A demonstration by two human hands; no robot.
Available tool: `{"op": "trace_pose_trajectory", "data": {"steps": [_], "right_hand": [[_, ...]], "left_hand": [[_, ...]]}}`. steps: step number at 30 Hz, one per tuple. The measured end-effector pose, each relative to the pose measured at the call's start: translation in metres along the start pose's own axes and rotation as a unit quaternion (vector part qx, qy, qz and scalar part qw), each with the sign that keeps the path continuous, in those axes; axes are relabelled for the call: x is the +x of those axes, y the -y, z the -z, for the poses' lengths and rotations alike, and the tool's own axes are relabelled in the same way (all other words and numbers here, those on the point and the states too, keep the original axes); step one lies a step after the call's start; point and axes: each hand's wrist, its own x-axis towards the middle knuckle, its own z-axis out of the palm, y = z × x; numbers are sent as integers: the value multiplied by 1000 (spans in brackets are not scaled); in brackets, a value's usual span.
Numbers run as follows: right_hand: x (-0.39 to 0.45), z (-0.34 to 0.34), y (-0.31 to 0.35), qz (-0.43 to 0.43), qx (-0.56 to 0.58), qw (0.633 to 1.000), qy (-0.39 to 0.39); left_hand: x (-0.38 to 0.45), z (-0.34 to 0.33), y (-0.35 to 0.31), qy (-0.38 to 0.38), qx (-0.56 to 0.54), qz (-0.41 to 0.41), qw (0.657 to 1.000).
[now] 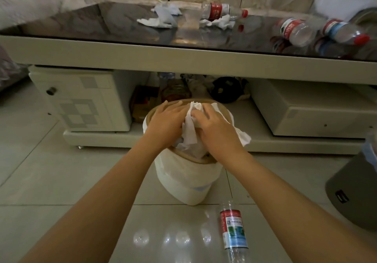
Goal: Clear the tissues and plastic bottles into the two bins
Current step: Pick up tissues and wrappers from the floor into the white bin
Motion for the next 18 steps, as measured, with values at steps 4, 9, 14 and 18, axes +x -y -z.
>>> {"op": "trace_pose_trajectory", "data": {"steps": [4,9,14,18], "right_hand": [[0,-10,-14,-31,-8,981,193],[0,-13,-14,-30,15,978,208],[-6,-3,-8,39,-14,994,102],[-20,6,-10,55,-2,998,15]], "left_hand": [[-4,-10,11,-15,-21,11,1000],[-6,-21,7,-86,-49,-5,995],[-12,-22,-4,-128,-51,-33,990],[-21,-17,-9,-137,-48,-53,988]]}}
